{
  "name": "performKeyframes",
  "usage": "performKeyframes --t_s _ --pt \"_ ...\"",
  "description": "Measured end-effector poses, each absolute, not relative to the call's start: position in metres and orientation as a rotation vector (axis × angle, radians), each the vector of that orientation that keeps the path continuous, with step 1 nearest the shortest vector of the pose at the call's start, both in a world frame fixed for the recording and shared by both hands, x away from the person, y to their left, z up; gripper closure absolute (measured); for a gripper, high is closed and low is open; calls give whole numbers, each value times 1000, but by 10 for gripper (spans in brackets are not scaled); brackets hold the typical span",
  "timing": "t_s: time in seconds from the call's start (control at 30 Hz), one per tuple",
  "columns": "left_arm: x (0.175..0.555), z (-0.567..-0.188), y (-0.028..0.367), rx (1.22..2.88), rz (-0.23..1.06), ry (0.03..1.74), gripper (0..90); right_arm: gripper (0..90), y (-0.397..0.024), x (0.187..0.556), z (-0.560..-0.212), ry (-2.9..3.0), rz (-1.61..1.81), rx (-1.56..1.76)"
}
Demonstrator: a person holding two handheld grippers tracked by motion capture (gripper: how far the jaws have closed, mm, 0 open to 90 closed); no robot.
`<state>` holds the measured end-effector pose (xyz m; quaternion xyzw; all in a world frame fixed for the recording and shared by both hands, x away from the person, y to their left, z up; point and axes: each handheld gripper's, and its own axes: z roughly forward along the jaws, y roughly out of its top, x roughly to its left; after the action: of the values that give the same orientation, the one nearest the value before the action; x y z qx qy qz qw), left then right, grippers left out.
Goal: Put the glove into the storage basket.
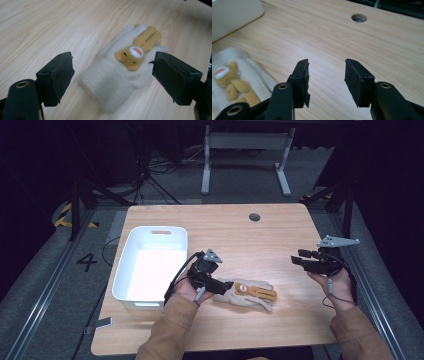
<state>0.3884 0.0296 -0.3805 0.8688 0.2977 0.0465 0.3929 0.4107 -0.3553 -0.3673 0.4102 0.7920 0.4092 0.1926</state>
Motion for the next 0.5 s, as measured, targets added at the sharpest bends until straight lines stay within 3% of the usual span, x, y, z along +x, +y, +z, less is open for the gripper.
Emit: performKeyframes --t_s 0.4,0.5 --pt "387 -383 20 2263 111 758 195 749 -368 415 -375 2257 1080 1195" --pt "388 -383 20 2274 84 760 190 852 -367 415 -376 2278 1056 1181"
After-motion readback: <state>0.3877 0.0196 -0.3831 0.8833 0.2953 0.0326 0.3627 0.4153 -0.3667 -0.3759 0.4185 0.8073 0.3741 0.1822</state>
